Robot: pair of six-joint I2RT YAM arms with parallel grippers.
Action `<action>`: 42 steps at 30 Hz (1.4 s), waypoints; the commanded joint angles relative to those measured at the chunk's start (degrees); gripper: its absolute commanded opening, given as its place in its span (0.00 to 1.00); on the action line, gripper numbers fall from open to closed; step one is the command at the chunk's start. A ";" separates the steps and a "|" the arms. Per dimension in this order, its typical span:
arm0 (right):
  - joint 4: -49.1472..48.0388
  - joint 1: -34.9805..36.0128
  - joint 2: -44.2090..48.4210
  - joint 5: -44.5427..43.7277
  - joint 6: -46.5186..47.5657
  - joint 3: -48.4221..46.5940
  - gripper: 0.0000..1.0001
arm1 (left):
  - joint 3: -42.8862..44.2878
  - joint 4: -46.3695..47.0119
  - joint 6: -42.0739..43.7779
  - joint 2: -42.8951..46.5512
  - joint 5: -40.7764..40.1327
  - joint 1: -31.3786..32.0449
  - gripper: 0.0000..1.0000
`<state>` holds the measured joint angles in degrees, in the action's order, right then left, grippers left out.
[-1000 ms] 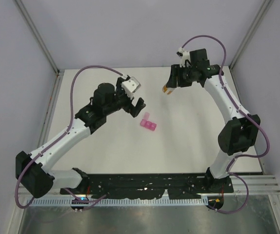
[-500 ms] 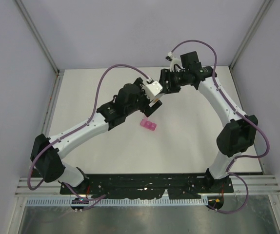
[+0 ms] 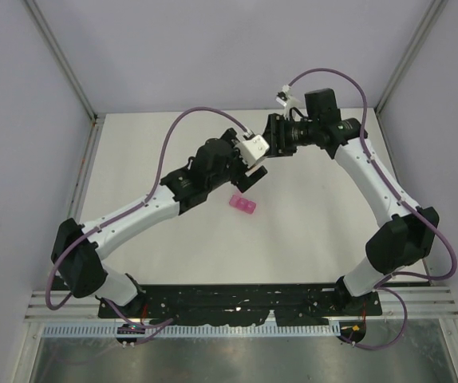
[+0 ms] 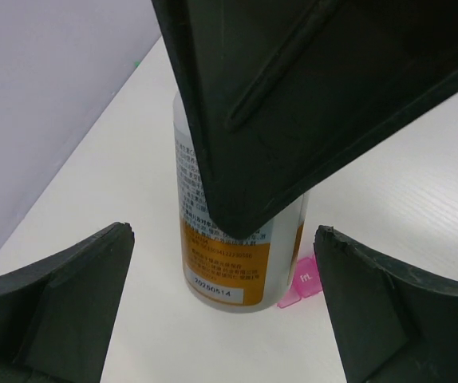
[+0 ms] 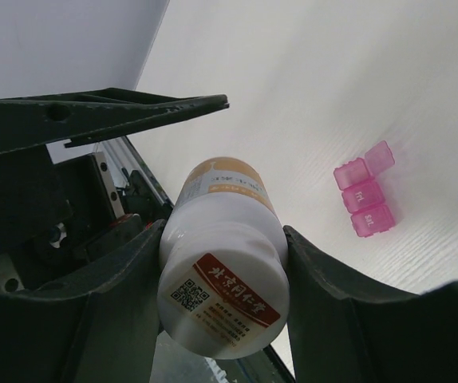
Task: Sort the pills into containers
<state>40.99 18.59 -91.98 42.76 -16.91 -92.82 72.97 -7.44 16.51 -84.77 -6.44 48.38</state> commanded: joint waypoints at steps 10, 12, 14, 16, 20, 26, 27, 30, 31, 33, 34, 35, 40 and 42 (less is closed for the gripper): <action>-7.33 0.04 6.20 3.82 -3.93 4.48 0.06 | 2.97 1.64 0.80 -1.98 2.04 1.01 0.75; -7.33 0.04 6.29 3.47 -3.84 4.84 0.06 | 2.88 1.47 0.63 -1.80 2.39 1.01 0.69; -7.50 0.04 6.47 3.38 -3.84 5.19 0.06 | 2.88 1.12 0.45 -1.63 3.01 1.10 0.63; -7.86 0.04 6.64 3.29 -4.01 5.63 0.05 | 3.14 0.85 0.36 -1.54 3.88 1.19 0.54; -8.82 0.04 6.99 3.91 -4.80 6.42 0.05 | 3.49 -0.11 0.19 -1.71 5.29 1.19 0.25; -8.91 0.04 8.40 3.64 -3.75 7.30 0.31 | 2.71 -0.82 -1.13 -0.57 6.17 1.10 0.00; -8.83 0.04 9.01 3.38 -3.23 7.38 0.39 | 1.92 -0.47 -1.22 0.21 8.78 1.02 0.00; -8.39 0.04 9.98 2.50 -1.73 7.21 0.61 | 0.16 -0.29 -1.31 2.15 11.44 0.66 0.00; -8.21 0.04 10.51 2.33 -1.47 7.12 0.64 | -0.28 -0.64 -1.31 2.68 13.01 0.40 0.00; -7.77 0.04 11.47 1.19 -0.41 7.12 0.71 | -1.42 -0.64 -1.48 4.17 16.96 -0.30 0.00; -7.77 0.04 11.74 0.92 0.11 7.30 0.72 | -2.38 -0.64 -1.48 5.05 19.07 -0.65 0.00; -7.60 0.04 12.44 0.57 0.29 7.47 0.75 | -3.09 -0.38 -1.74 5.75 20.14 -0.92 0.00; -6.89 0.04 15.25 -0.49 2.66 8.09 0.84 | -4.85 0.06 -3.67 8.74 26.20 -3.55 0.00; -6.10 0.04 16.91 -1.45 4.51 8.18 0.85 | -5.38 0.06 -5.25 9.62 30.05 -5.39 0.00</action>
<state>35.31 18.61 -79.20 42.96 -16.45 -85.21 68.05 -9.43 14.57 -78.70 14.44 46.15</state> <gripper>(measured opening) 0.839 0.558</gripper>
